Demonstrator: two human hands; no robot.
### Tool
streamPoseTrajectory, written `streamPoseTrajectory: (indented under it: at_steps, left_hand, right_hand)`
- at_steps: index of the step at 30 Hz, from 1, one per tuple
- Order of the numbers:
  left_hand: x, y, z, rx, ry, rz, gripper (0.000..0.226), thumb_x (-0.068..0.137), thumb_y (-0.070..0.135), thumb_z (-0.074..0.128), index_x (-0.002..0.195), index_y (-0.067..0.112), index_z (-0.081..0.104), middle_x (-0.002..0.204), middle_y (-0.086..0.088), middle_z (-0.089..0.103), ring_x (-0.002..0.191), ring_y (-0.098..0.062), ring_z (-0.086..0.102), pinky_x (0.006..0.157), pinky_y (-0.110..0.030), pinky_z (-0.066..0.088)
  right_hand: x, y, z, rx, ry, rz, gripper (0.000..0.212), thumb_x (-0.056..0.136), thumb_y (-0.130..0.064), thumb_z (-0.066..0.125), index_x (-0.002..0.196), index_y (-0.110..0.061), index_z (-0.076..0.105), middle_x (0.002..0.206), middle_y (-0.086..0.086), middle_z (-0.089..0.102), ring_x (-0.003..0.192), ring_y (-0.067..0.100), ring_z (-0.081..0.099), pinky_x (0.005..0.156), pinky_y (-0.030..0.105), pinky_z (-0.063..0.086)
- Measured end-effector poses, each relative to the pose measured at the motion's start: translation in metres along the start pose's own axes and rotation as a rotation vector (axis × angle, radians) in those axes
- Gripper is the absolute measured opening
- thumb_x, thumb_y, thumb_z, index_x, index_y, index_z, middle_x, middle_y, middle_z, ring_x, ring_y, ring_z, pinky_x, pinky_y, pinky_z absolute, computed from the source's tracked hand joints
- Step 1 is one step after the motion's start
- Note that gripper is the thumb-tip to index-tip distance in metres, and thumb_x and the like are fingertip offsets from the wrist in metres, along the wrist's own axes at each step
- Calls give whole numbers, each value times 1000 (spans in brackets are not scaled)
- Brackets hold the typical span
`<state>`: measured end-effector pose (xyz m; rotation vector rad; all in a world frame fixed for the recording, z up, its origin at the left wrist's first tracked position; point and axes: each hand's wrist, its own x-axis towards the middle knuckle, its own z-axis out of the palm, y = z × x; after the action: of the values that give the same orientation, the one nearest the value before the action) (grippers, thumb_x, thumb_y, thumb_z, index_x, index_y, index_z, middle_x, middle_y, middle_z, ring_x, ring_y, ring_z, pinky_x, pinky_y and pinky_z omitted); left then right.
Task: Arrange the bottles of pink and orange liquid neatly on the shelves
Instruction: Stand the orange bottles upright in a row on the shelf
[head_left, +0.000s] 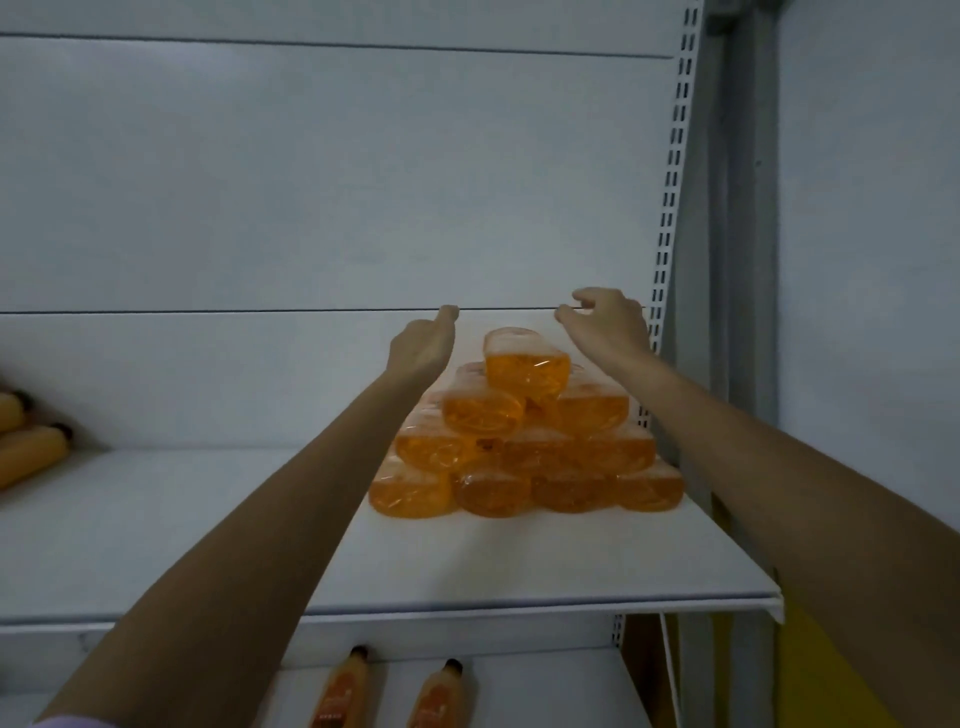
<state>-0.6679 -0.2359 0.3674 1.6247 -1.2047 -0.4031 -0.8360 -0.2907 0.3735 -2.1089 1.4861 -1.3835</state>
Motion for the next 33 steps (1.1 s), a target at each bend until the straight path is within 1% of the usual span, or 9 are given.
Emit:
streamPoseTrajectory:
  at_steps: [4,7,11,15,20,24,27,30,33]
  left_hand:
    - [-24,-27,-65,151,75,111,36,99,33,35,116,12,59,122,-10,56,120,-27,48,90,-30,34]
    - [-46,-64,-127,264,130,128,36,95,31,45,124,14,59,133,-4,56,124,-19,47,90,-23,31]
    - [-80,-117,-217,334,237,65,34,92,28,51,122,15,59,127,-5,59,116,-17,52,89,-24,36]
    - [-123,-169,-293,374,321,-7,29,92,19,51,116,5,61,112,-5,61,95,-14,51,78,-22,34]
    - [-177,-253,-358,437,328,-153,27,91,17,53,116,9,62,120,-8,62,105,-20,59,84,-22,38]
    - [-210,-311,-379,468,279,-290,25,89,16,55,112,10,64,116,-10,65,102,-23,61,88,-28,44]
    - [-229,-343,-371,447,225,-354,28,90,15,55,118,10,61,118,-6,63,96,-15,57,82,-21,38]
    - [-243,-369,-347,408,139,-386,27,91,14,55,117,9,61,120,-9,62,102,-20,60,82,-22,39]
    - [-244,-386,-318,384,42,-398,26,91,15,56,116,10,61,122,-11,61,102,-20,59,84,-28,44]
  right_hand:
    - [-5,-70,39,29,-39,-121,51,91,-31,54,138,-13,47,140,4,49,131,23,41,101,33,38]
    - [-30,-129,91,78,-115,-221,53,89,-28,55,139,-11,46,140,5,50,132,23,39,101,33,38]
    - [-94,-200,166,148,-256,-311,54,87,-25,58,138,-10,47,139,7,50,131,24,40,101,31,36]
    - [-169,-256,231,173,-410,-424,51,86,-22,59,134,-10,50,135,9,53,126,28,42,101,35,39]
    - [-262,-299,298,270,-542,-452,42,85,-17,57,126,-10,56,123,10,59,114,26,49,91,37,45]
    - [-330,-297,337,277,-704,-391,39,87,-17,56,126,-10,56,119,8,59,110,24,52,88,33,43]
    - [-367,-272,362,236,-813,-271,38,86,-17,58,123,-11,58,120,7,59,110,25,54,88,33,45]
    - [-386,-228,376,200,-847,-97,27,85,-15,58,110,-7,63,111,12,64,105,30,58,82,38,50]
    - [-389,-176,380,124,-857,62,21,89,-16,54,107,-8,61,110,13,64,102,31,59,73,31,46]
